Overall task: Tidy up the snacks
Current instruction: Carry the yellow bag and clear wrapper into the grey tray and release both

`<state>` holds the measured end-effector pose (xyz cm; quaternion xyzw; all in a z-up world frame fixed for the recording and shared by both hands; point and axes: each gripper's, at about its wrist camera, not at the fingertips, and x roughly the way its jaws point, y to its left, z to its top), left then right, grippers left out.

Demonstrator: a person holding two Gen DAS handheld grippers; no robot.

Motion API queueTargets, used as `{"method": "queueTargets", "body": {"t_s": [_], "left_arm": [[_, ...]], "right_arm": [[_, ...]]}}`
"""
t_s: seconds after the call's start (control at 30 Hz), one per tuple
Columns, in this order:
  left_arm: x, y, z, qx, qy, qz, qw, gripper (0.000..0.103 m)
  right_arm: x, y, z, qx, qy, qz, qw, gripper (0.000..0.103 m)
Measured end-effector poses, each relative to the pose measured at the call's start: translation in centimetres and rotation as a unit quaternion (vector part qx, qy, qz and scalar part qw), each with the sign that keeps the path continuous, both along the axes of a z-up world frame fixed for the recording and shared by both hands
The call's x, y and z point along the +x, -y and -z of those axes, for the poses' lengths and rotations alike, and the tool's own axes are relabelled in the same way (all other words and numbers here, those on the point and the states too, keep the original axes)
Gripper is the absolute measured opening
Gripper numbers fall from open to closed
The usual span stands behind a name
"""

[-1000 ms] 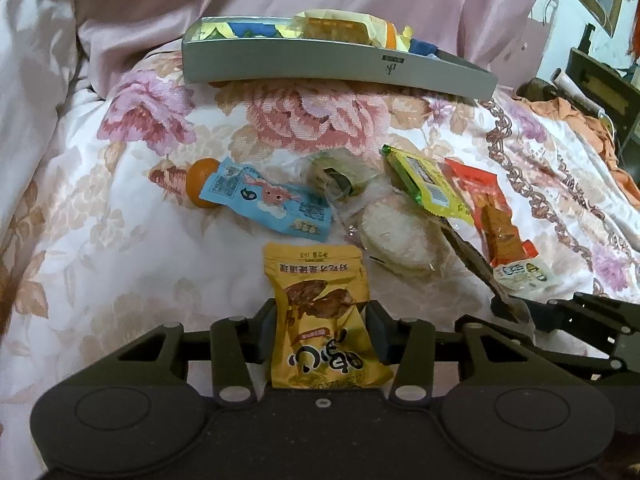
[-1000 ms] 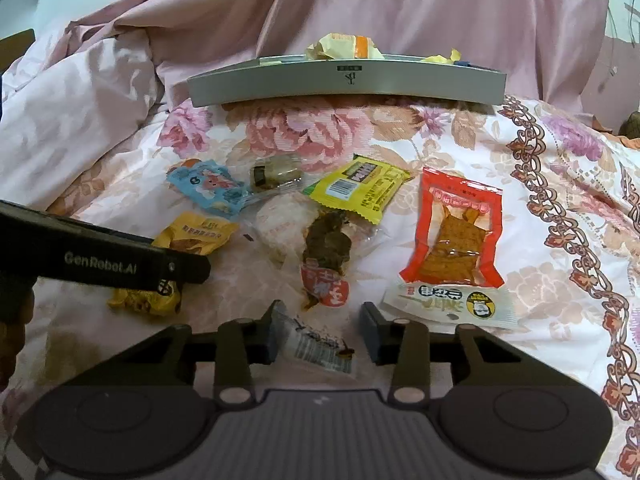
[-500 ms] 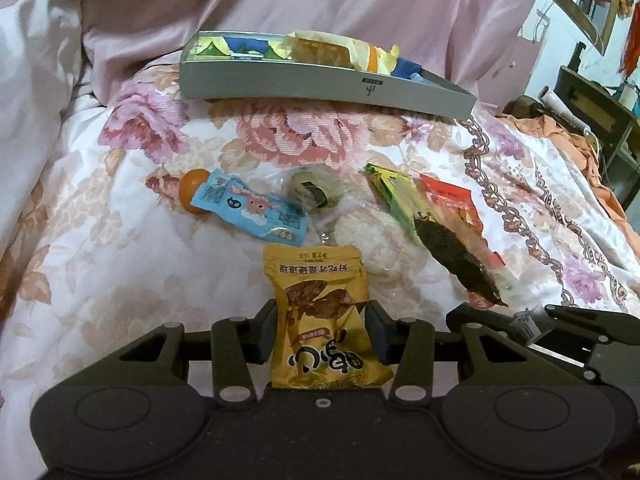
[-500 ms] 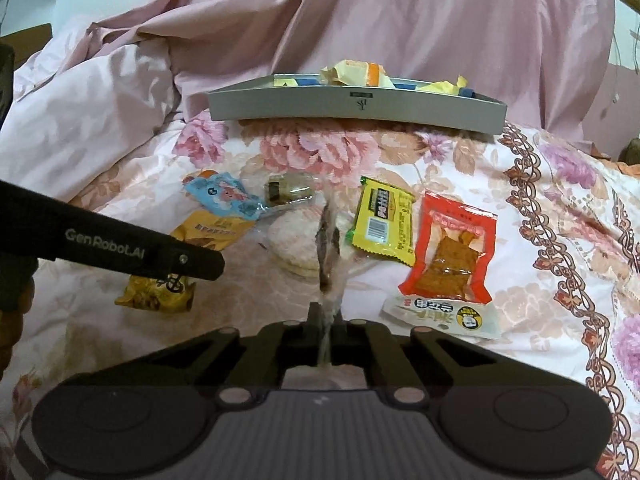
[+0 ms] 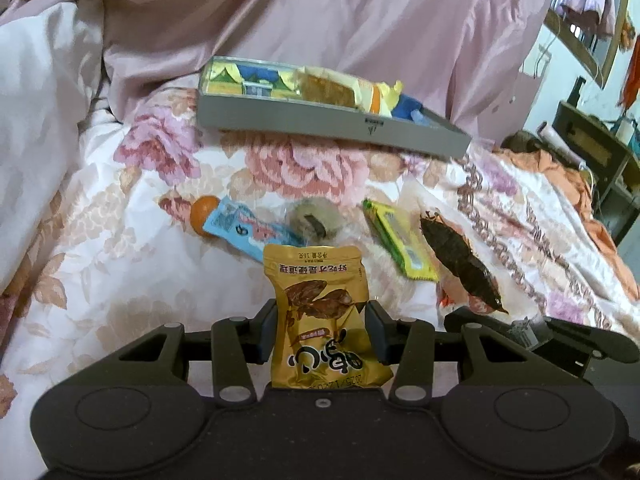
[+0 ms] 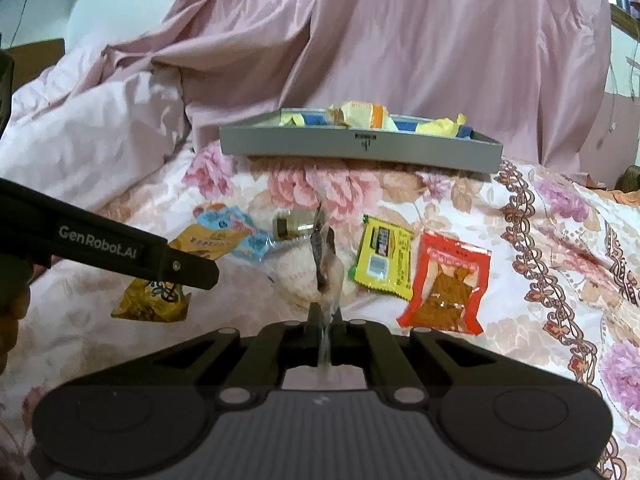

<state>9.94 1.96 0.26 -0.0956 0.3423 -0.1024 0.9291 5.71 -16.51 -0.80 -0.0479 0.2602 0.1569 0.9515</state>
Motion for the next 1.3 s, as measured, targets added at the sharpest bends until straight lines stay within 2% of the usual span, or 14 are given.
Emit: {"method": "queueTargets", "body": {"t_s": [0.4, 0.57, 0.83, 1.0, 1.17, 1.3], "left_arm": [[2.0, -1.3, -2.7, -0.016, 0.046, -0.032, 0.9983, 0.048], [5.1, -2.2, -5.1, -0.029, 0.079, -0.057, 0.9948, 0.048], [11.7, -2.2, -8.4, -0.038, 0.124, -0.082, 0.9881, 0.048], [15.8, -1.8, -8.7, -0.035, 0.126, -0.086, 0.9877, 0.048], [19.1, -1.7, -7.4, -0.037, 0.109, -0.089, 0.9893, 0.048], [20.9, -1.9, -6.3, -0.037, 0.095, -0.095, 0.9902, 0.048]], "right_arm": [[1.3, 0.4, -1.9, 0.025, 0.039, 0.0, 0.999, 0.003], [3.7, 1.0, -4.0, 0.051, 0.051, 0.006, 0.997, 0.003], [10.2, 2.6, -6.5, 0.066, 0.085, 0.041, 0.993, 0.003], [14.8, 3.3, -6.9, 0.065, 0.094, 0.055, 0.992, 0.003], [18.7, 3.1, -6.7, 0.057, 0.097, 0.06, 0.992, 0.003], [21.3, 2.8, -6.0, 0.054, 0.083, 0.06, 0.993, 0.003]]}}
